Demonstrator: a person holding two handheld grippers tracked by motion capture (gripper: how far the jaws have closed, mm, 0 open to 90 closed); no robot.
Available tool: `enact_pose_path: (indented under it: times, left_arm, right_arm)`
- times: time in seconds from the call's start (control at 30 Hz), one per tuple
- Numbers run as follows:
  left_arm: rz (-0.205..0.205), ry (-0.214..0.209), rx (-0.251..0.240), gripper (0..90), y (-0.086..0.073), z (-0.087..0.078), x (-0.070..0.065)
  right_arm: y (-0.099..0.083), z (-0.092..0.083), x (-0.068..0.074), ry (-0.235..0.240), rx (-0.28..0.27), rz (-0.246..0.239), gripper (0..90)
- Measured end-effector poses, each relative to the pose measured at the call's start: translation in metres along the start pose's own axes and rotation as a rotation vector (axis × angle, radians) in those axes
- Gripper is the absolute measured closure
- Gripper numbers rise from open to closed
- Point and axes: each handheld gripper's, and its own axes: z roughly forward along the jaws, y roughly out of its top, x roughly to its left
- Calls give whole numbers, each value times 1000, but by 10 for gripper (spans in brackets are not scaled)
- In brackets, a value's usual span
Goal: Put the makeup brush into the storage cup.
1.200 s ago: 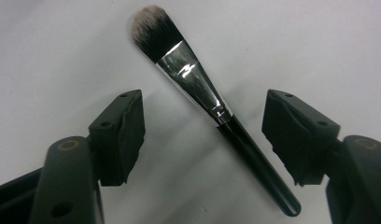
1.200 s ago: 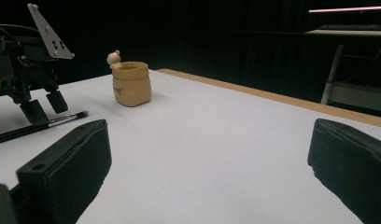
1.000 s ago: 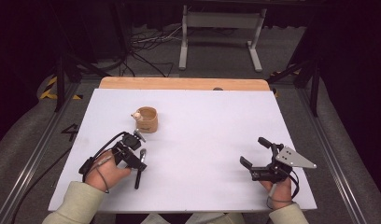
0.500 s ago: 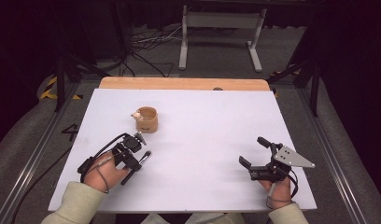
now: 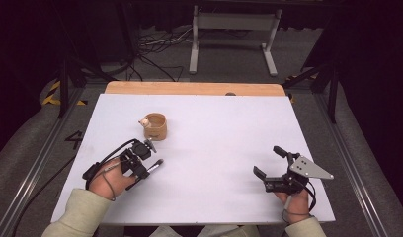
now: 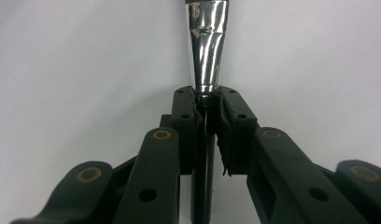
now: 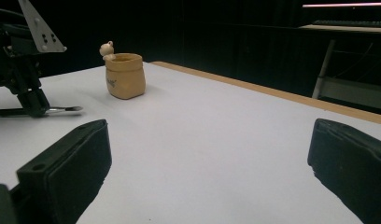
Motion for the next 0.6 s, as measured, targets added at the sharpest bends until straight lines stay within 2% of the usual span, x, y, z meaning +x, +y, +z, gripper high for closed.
enact_pose_path:
  times: [0.13, 0.2, 0.33, 0.4, 0.6]
  left_arm:
    - [17, -2, -20, 784, 5, -4, -3]
    - [24, -5, -45, 784, 7, -8, -4]
    - [32, -21, -122, 784, 9, -22, -5]
    - [29, -23, -134, 784, 9, -24, -5]
    - [42, -35, -260, 786, 8, -40, -4]
  right_arm:
    - [0, -3, 1, -8, 5, -1, 0]
    - [0, -6, 0, -14, 0, 7, 0]
    - [0, -8, -1, -16, 4, 8, 0]
    - [0, -8, -1, -17, 6, 8, 0]
    - [0, -8, -2, -19, 4, 10, 0]
